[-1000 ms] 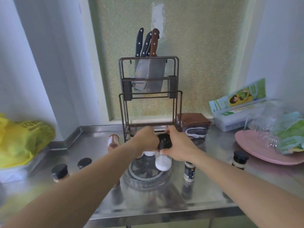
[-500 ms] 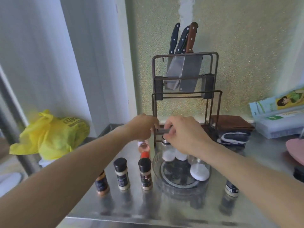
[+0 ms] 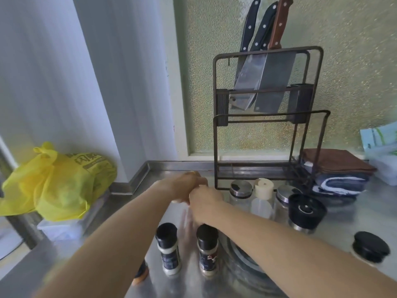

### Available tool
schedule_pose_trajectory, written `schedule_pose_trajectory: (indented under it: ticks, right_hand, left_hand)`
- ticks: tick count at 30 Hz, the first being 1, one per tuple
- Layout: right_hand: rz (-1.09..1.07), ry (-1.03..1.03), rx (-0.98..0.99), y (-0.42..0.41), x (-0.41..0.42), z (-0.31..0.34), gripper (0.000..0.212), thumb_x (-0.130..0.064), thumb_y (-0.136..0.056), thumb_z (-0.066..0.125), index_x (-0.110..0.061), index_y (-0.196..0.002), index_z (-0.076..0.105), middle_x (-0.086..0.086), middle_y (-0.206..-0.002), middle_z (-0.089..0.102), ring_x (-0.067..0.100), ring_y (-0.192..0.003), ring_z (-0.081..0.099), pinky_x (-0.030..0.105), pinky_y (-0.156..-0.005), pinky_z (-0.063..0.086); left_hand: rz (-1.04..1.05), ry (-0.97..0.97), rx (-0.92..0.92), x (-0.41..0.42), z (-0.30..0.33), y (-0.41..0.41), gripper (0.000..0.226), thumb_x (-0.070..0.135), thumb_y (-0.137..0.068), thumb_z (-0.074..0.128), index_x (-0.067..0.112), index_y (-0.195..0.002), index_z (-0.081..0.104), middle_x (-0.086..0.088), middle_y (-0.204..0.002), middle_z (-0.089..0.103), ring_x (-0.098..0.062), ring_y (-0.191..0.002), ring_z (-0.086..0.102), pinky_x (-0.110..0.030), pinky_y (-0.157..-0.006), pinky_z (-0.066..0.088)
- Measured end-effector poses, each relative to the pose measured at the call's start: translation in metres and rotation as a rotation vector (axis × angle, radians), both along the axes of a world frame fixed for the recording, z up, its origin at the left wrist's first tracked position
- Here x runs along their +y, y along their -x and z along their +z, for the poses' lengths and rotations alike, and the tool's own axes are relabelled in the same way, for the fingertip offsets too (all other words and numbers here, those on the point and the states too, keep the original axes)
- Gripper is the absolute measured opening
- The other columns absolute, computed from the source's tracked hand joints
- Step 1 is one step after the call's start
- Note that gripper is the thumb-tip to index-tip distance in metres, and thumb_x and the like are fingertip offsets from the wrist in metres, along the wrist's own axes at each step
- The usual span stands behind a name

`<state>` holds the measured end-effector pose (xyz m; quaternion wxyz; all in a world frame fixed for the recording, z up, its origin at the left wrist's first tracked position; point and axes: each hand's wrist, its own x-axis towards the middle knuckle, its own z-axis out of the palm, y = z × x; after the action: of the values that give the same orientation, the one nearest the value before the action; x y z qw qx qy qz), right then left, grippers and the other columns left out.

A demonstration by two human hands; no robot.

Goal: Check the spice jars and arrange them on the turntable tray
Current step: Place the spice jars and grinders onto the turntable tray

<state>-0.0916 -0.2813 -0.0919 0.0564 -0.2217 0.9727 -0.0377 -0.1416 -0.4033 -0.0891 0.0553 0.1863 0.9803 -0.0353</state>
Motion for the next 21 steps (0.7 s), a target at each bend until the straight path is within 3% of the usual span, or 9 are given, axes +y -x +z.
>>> schedule_pose_trajectory:
  ticks: [4, 6, 9, 12, 15, 21]
  right_hand:
    - [0.022, 0.077, 0.103, 0.003, 0.005, 0.008, 0.033, -0.009, -0.091, 0.068, -0.012, -0.124, 0.066, 0.010, -0.123, 0.067, 0.030, -0.117, 0.066, 0.034, -0.086, 0.054]
    - [0.013, 0.147, 0.157, 0.000, 0.009, 0.022, 0.032, -0.018, -0.092, 0.070, -0.011, -0.123, 0.064, 0.012, -0.123, 0.066, 0.032, -0.116, 0.065, 0.036, -0.085, 0.053]
    - [-0.017, 0.315, 0.197, -0.006, 0.013, 0.045, 0.024, -0.032, -0.092, 0.067, -0.010, -0.102, 0.066, 0.014, -0.110, 0.072, 0.034, -0.106, 0.069, 0.033, -0.075, 0.049]
    - [-0.011, 0.450, 0.216, -0.018, 0.026, 0.072, 0.027, -0.036, -0.086, 0.072, -0.015, -0.102, 0.070, 0.007, -0.107, 0.074, 0.029, -0.104, 0.068, 0.033, -0.084, 0.053]
    - [-0.011, 0.587, 0.250, -0.033, 0.049, 0.107, 0.012, -0.026, -0.084, 0.073, -0.022, -0.095, 0.073, -0.002, -0.106, 0.076, 0.023, -0.100, 0.069, 0.030, -0.085, 0.051]
    - [-0.057, 0.617, 0.204, -0.054, 0.095, 0.127, 0.011, -0.029, -0.084, 0.074, -0.020, -0.089, 0.077, -0.002, -0.088, 0.078, 0.020, -0.087, 0.072, 0.036, -0.082, 0.058]
  left_hand:
    - [0.046, -0.047, 0.089, -0.004, 0.006, -0.004, 0.061, 0.028, -0.075, 0.087, 0.032, -0.127, 0.055, 0.000, -0.126, 0.063, -0.026, -0.116, 0.062, -0.048, -0.097, 0.053]
    - [0.116, -0.098, 0.108, -0.008, 0.011, -0.011, 0.058, 0.030, -0.077, 0.087, 0.023, -0.126, 0.059, -0.002, -0.126, 0.068, -0.028, -0.118, 0.063, -0.044, -0.099, 0.051]
    - [0.192, -0.218, 0.118, -0.007, 0.015, -0.031, 0.051, 0.030, -0.079, 0.085, 0.018, -0.123, 0.064, -0.003, -0.122, 0.073, -0.027, -0.114, 0.064, -0.034, -0.095, 0.049]
    - [0.215, -0.418, 0.153, 0.002, 0.035, -0.057, 0.050, 0.034, -0.079, 0.086, 0.021, -0.123, 0.066, 0.005, -0.112, 0.073, -0.017, -0.101, 0.064, -0.026, -0.088, 0.042]
    - [0.223, -0.556, 0.207, 0.012, 0.068, -0.081, 0.046, 0.042, -0.076, 0.086, 0.024, -0.115, 0.069, 0.011, -0.104, 0.074, -0.013, -0.097, 0.071, -0.030, -0.091, 0.052]
    - [0.195, -0.535, 0.140, 0.054, 0.093, -0.112, 0.062, 0.045, -0.075, 0.086, 0.020, -0.126, 0.060, 0.006, -0.108, 0.071, -0.017, -0.101, 0.070, -0.036, -0.096, 0.054]
